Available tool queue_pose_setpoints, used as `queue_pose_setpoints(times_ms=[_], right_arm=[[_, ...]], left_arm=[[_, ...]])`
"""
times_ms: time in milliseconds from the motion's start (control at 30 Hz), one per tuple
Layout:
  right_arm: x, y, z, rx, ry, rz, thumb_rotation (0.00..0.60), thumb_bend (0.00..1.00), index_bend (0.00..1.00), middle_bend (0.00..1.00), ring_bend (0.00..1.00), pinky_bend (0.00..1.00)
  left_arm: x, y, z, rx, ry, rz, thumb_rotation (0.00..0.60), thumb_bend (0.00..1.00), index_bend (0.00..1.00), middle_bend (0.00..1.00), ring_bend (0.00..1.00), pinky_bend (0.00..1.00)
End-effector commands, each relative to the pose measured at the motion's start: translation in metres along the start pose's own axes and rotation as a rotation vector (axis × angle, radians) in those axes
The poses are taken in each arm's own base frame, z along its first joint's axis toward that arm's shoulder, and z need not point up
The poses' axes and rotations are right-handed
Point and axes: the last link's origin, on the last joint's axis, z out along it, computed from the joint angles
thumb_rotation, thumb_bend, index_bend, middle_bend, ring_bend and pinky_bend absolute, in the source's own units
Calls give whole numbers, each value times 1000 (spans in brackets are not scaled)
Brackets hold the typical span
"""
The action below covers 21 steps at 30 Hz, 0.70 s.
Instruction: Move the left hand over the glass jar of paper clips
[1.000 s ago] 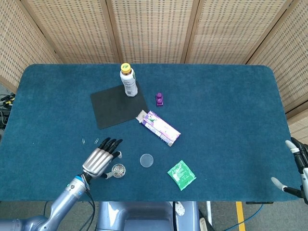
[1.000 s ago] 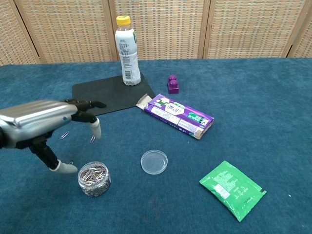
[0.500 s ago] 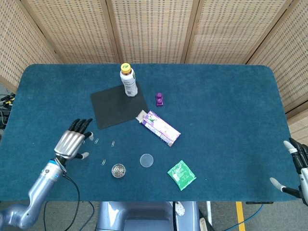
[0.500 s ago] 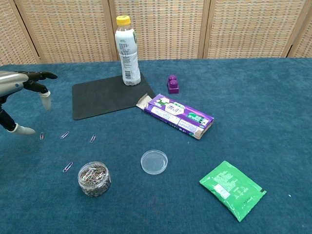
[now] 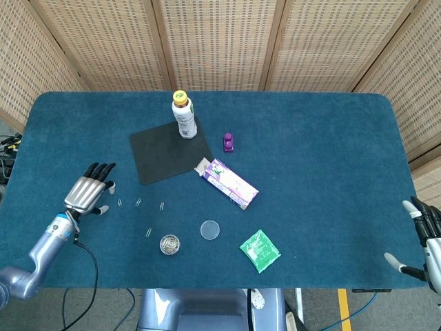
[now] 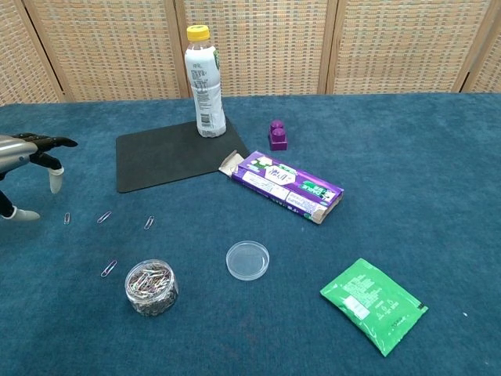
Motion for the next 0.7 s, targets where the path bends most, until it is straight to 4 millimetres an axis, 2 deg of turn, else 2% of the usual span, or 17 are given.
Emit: queue_pose_setpoints(times_ms=[33,233,700], right_arm=[[0,0,1,-2,-1,-2,600,0,6,0,0,0],[-1,1,2,-5,-4,-3,600,0,6,0,0,0],[-1,1,2,-7,-5,-3,600,0,6,0,0,0]], left_arm=[[-9,7,5,-40,-7,22,600,228,480,0,0,0],[-18,14,11,-88,-3,83,600,233,496,0,0,0],[-16,15,18,-141,8,205,600,291,506,0,0,0]])
